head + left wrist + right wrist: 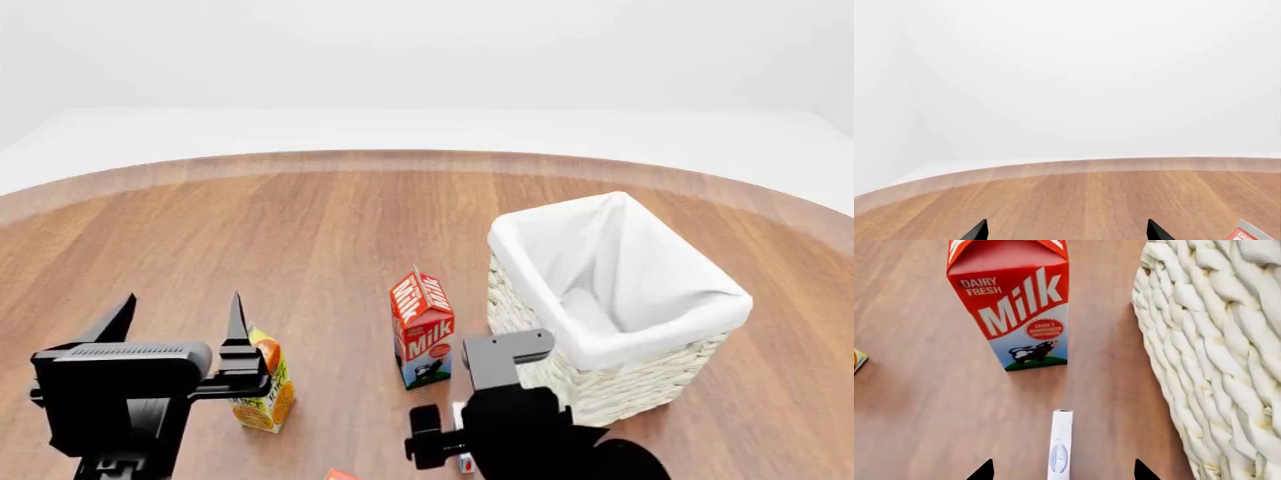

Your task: Pick up the cream cheese box and the butter, and put them in the basket.

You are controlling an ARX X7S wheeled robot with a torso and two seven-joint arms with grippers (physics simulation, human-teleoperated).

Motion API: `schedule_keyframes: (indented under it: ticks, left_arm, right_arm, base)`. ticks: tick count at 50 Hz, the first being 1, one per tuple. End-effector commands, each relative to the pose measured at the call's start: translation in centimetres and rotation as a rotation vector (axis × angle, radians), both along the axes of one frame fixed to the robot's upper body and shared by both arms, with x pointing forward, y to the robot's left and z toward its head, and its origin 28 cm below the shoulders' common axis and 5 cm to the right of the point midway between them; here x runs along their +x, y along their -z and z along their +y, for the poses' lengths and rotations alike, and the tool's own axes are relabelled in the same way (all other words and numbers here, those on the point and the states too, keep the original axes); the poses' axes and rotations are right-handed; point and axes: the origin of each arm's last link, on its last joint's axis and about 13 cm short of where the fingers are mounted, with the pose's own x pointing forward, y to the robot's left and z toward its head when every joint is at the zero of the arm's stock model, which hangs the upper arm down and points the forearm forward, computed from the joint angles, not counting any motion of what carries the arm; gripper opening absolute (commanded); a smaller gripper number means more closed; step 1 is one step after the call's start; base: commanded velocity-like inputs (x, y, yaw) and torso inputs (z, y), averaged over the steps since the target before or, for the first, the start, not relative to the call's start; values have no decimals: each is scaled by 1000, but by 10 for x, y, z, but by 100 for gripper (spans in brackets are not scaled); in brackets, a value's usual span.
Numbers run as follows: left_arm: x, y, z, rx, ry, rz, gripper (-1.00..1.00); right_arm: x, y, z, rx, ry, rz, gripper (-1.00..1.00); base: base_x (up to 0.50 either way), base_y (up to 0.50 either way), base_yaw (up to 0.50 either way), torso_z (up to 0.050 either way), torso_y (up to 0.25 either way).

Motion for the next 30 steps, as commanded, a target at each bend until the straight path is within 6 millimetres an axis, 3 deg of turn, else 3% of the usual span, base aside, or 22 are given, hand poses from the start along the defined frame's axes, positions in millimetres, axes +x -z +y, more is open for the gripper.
schedule_keyframes:
  ticks: [1, 30]
  left_arm:
    - [0, 0, 1, -2, -3, -2, 100]
    - [-1, -1, 0, -1, 2, -4, 100]
  right_arm:
    - [1, 11, 0, -19, 1, 25, 100]
    - [-3, 27, 4, -34, -12, 54, 100]
  base:
    - [0, 0, 0, 0, 0]
    - [0, 0, 0, 0, 0]
